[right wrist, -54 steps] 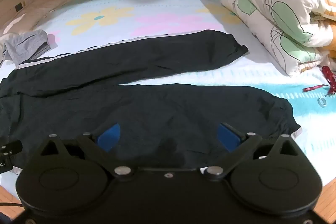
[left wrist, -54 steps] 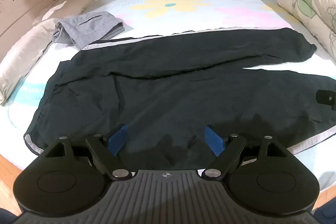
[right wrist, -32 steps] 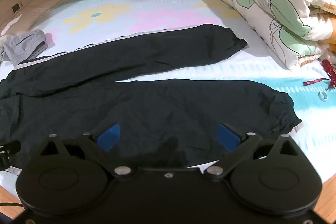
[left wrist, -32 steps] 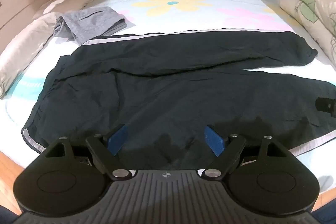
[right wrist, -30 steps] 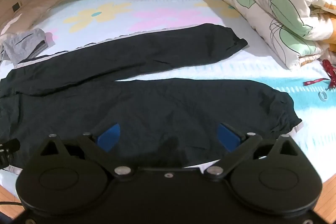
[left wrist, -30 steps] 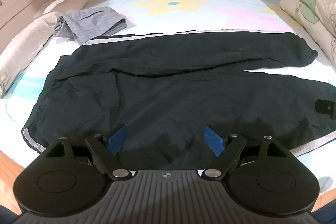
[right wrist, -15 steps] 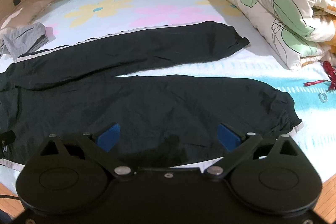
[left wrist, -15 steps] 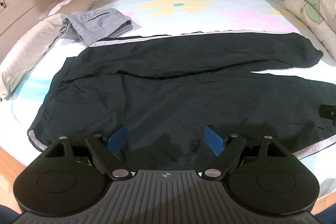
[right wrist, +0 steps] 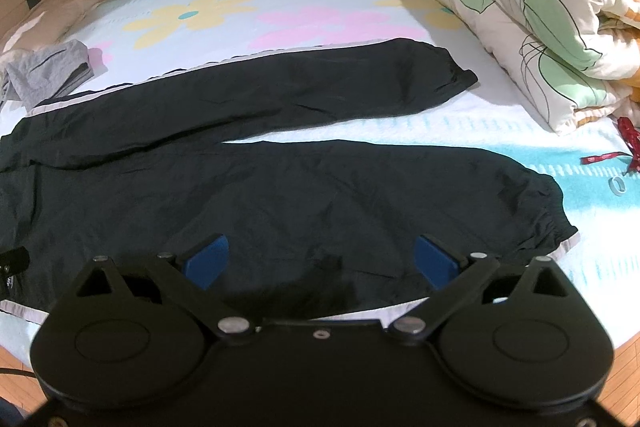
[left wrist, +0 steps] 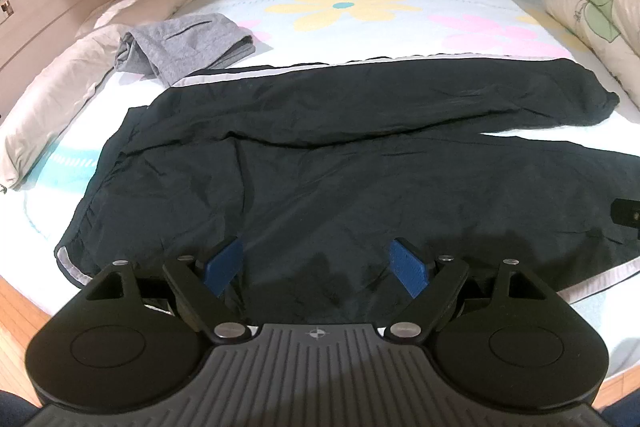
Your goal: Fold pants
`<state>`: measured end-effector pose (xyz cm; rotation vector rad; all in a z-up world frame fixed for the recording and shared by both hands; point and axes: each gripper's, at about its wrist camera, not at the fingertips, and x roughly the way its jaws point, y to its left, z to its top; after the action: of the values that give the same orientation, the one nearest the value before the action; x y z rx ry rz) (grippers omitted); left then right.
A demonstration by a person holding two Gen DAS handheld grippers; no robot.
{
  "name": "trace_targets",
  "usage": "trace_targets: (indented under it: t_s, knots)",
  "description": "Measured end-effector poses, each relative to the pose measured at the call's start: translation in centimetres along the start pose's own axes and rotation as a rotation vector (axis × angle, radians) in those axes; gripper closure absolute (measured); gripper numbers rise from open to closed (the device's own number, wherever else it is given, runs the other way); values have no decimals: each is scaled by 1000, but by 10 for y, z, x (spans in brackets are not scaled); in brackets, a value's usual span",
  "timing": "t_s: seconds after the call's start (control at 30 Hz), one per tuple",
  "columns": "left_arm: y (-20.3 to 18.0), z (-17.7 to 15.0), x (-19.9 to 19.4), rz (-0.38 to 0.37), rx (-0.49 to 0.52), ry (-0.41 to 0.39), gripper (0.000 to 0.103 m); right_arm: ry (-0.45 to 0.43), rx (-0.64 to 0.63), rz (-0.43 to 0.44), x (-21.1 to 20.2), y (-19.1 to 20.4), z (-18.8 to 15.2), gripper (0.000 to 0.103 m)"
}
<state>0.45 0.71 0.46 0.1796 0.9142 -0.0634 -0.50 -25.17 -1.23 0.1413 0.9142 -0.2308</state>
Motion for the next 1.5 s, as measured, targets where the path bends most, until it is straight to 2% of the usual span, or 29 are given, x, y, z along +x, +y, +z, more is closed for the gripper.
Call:
trace_targets:
  t_s: [1.5]
  knots:
    - [2, 2, -1, 10, -11, 13, 23, -2, -27, 27, -1, 4, 1, 4]
